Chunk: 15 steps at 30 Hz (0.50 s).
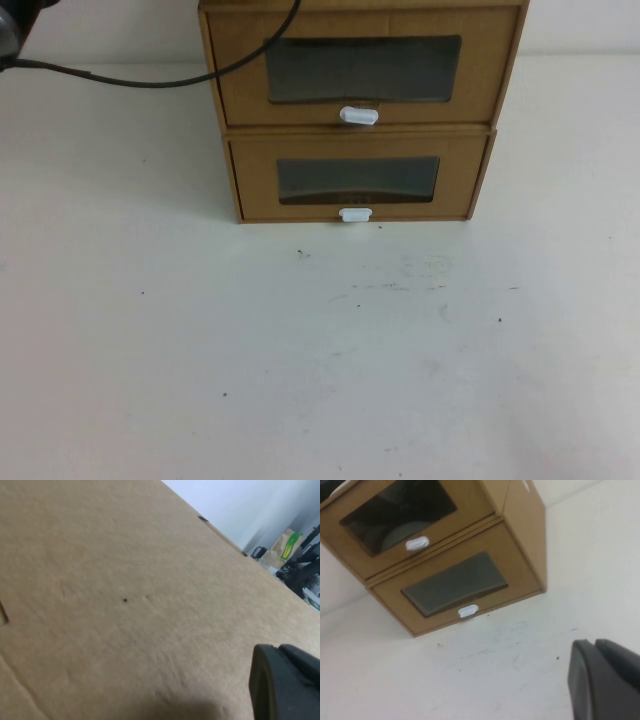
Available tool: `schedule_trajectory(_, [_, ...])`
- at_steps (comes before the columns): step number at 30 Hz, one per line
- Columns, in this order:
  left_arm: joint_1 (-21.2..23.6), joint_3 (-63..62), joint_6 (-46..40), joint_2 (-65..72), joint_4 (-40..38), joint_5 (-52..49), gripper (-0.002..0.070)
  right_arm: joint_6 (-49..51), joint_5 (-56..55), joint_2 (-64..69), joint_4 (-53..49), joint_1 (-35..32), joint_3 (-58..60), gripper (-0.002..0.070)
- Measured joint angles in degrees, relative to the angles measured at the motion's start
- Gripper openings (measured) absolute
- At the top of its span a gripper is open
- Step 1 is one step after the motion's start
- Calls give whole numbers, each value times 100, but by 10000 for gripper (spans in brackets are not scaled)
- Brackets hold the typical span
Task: Open the shoe box
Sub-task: 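Pull the top drawer of the cardboard box fully open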
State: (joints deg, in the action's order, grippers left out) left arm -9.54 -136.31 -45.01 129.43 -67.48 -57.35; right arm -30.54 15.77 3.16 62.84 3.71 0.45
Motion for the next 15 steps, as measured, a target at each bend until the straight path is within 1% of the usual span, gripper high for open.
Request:
schedule_trajectory(4, [24, 0, 0, 9, -37, -37, -5, -1018, 467, 458, 269, 0, -490, -18])
schedule_trajectory(7, [24, 0, 0, 9, -37, -37, -5, -1877, 714, 1022, 269, 0, -1127, -18])
schedule_trajectory(12, [24, 0, 13, 9, -37, -37, -6, -3326, 779, 2452, -18, 0, -2355, -18])
schedule_trajectory(15, [24, 0, 13, 9, -37, -37, -6, -3910, 814, 3373, -239, 3, -3103, -18])
